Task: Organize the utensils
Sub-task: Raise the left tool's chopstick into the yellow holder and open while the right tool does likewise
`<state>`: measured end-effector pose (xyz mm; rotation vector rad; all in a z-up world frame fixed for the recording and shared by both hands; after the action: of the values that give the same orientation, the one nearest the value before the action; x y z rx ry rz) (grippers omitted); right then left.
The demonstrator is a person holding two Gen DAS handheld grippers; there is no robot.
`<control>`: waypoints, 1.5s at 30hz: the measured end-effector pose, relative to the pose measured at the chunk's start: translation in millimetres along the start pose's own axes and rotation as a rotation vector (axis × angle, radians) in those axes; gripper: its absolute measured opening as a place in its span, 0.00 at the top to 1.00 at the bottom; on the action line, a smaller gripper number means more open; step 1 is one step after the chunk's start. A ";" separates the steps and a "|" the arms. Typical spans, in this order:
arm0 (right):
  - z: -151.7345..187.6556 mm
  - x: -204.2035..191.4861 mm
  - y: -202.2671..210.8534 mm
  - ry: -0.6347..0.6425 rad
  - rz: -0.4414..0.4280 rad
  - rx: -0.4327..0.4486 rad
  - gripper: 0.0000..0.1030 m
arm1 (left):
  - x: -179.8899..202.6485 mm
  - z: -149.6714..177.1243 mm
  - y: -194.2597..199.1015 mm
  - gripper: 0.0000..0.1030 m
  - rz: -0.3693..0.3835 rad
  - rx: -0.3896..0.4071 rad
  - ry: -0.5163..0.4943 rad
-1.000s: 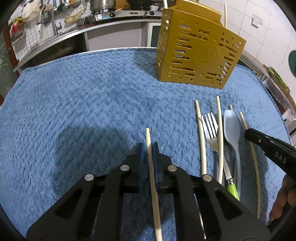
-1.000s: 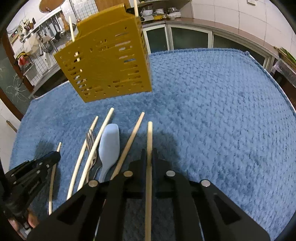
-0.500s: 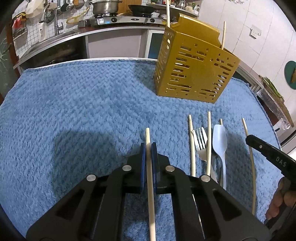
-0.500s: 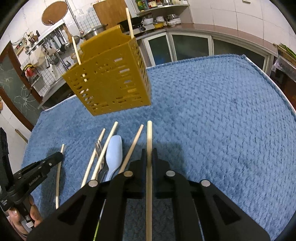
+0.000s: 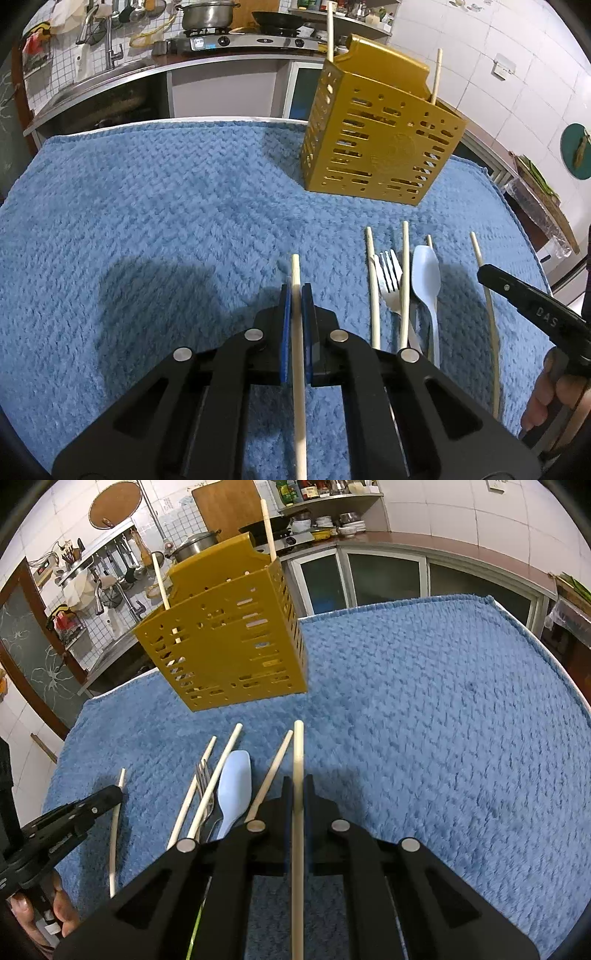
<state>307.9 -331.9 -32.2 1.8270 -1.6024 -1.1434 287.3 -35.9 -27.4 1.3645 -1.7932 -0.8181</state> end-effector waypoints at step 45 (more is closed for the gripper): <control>-148.4 -35.2 114.2 0.076 -0.196 0.741 0.94 | 64.6 -150.3 150.7 0.96 0.014 0.573 -0.129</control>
<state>362.5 -350.6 149.4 2.4861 -1.9994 -0.5560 326.4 -71.7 188.6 1.6756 -2.2433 -0.3972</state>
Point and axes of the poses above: each gripper's, at about its wrist camera, not at the fingertips, and y roughly against the way its jaws point, x to its right, z to its underside, the point moved 1 cm from there along -y, roughly the way its jaws point, and after that the axes turned 5 degrees about -x, right-handed, at the moved point
